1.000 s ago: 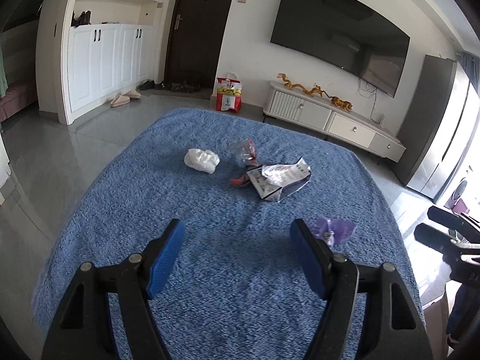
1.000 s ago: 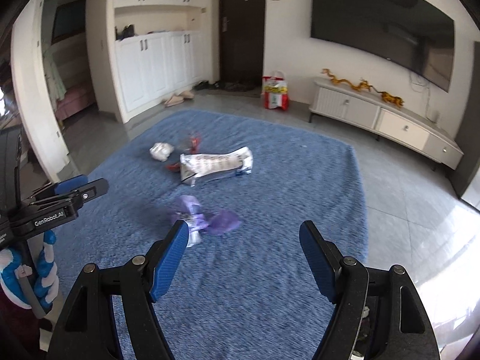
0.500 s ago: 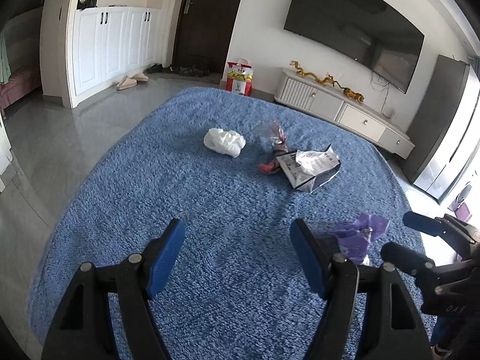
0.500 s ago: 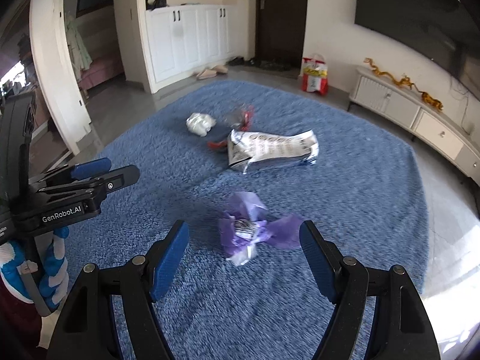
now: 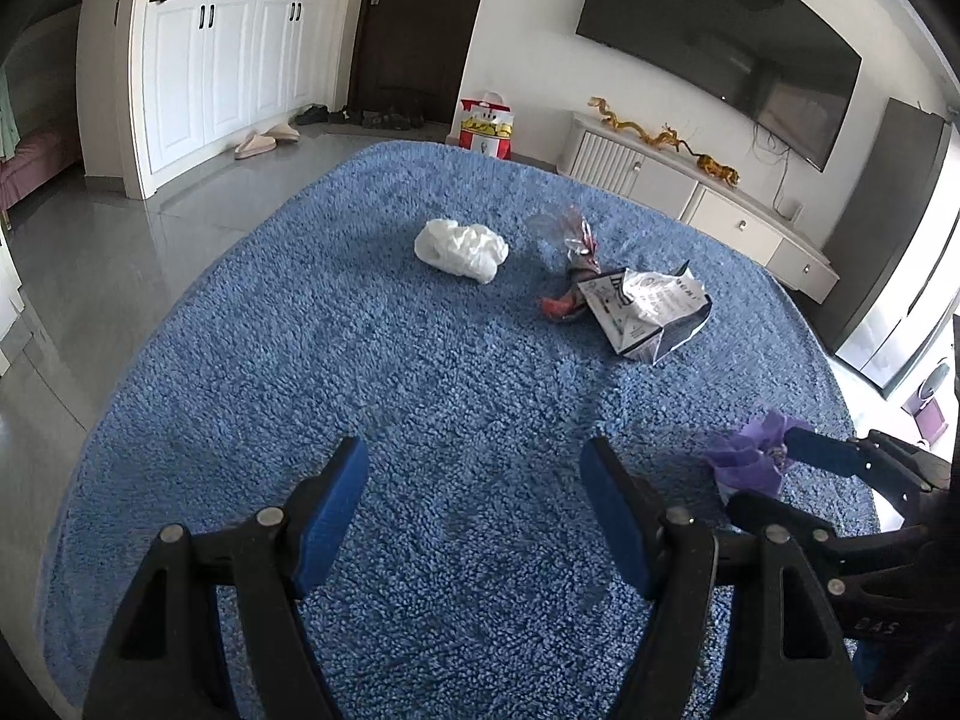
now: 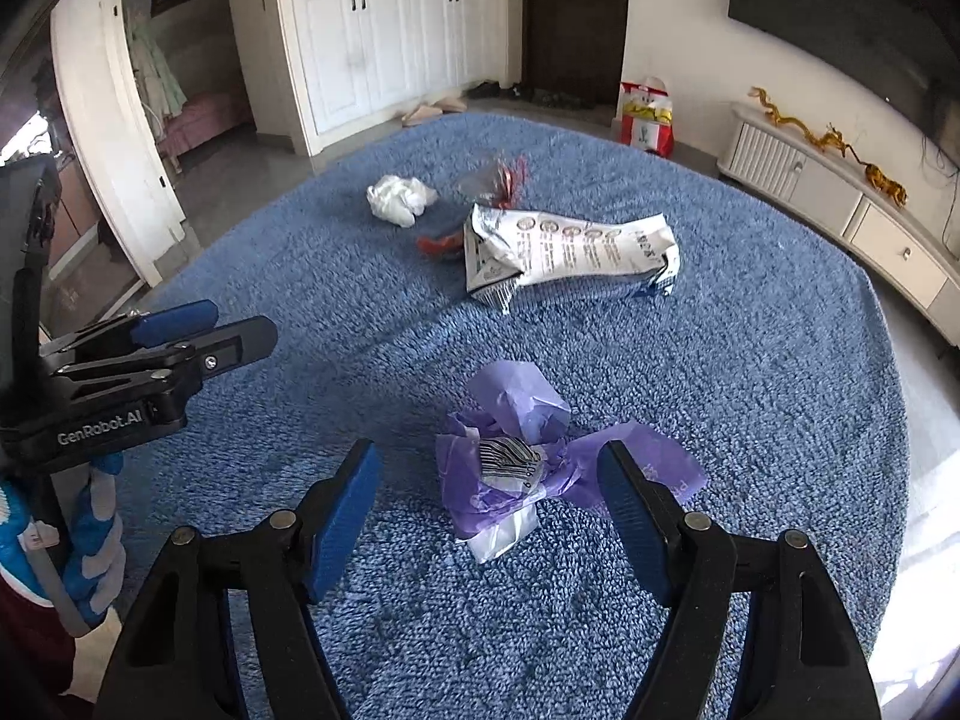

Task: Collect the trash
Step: 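Grasp the purple wrapper with the right gripper while the left grasps the white printed packet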

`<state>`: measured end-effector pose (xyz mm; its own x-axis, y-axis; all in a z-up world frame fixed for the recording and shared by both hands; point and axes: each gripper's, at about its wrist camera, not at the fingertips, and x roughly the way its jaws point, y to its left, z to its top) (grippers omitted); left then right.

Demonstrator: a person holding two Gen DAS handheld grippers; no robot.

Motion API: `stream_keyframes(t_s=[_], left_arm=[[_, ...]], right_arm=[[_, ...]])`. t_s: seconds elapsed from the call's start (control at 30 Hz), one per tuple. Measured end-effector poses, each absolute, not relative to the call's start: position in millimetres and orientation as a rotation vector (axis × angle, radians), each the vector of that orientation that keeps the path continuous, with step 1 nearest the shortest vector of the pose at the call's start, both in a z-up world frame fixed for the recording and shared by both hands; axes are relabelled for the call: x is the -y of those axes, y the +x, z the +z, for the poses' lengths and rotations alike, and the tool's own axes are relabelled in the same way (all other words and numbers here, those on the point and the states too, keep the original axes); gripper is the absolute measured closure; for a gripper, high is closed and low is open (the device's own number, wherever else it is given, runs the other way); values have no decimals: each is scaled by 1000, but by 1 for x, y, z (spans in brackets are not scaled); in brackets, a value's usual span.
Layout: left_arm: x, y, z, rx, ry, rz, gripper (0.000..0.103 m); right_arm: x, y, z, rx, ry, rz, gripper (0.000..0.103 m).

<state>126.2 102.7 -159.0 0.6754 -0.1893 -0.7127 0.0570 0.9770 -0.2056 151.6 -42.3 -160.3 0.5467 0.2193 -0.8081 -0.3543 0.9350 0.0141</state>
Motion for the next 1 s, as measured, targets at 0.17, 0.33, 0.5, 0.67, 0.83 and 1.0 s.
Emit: stream_keyframes(t_s=[0.17,0.33,0.5,0.67,0.83,1.0], left_arm=[[-101,129,-161,-827,-159,-134,31],[-99,133,-165,-843,-156,-131,31],[-96,137,-167,-855,-147,-130,31],[-93,138,-167,-862,-134,-126,31],[-88,139,-165,-871,-127,-140,31],[-81,149,-162,-880,-168,-220,31]], right_arm=[[45,156,-169,-945,-156,336,47],[51,158,-171,-943,-138,340,52],[53,159,-171,-935,-132,351,56],[58,160,-169,-928,-108,364,59],[66,158,-165,-912,-78,370,61],[80,153,-160,-885,-54,361,61]])
